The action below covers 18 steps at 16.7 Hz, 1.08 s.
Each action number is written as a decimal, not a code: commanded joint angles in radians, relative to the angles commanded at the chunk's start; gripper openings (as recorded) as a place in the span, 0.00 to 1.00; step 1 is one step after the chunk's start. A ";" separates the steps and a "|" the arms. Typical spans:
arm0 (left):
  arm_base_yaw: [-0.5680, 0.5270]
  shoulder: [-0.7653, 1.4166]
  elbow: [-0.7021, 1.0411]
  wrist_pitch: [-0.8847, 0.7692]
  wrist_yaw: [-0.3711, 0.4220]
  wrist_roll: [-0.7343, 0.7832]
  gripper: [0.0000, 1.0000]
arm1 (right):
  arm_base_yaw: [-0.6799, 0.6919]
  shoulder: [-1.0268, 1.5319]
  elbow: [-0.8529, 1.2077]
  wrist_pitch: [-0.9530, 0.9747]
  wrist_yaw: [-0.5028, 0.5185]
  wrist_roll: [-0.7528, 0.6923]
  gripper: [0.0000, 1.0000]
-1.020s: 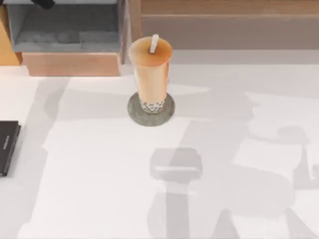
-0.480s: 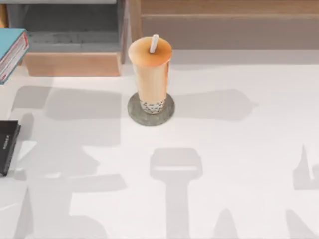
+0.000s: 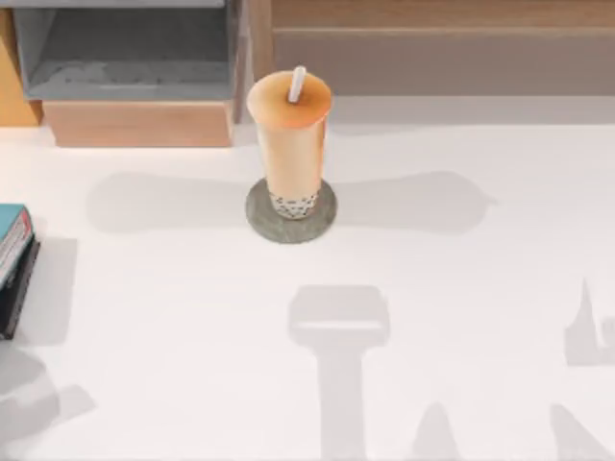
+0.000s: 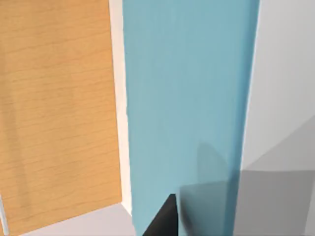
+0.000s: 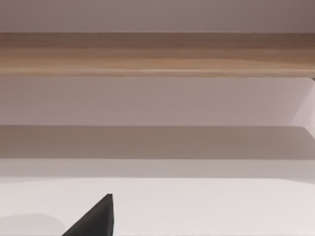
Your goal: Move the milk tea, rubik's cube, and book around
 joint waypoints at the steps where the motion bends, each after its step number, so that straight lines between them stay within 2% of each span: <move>1: 0.000 0.000 0.000 0.000 0.000 0.000 0.00 | 0.000 0.000 0.000 0.000 0.000 0.000 1.00; 12: -0.014 0.030 0.010 0.025 -0.011 -0.010 0.00 | 0.000 0.000 0.000 0.000 0.000 0.000 1.00; 18: -0.014 0.030 0.010 0.025 -0.011 -0.010 0.45 | 0.000 0.000 0.000 0.000 0.000 0.000 1.00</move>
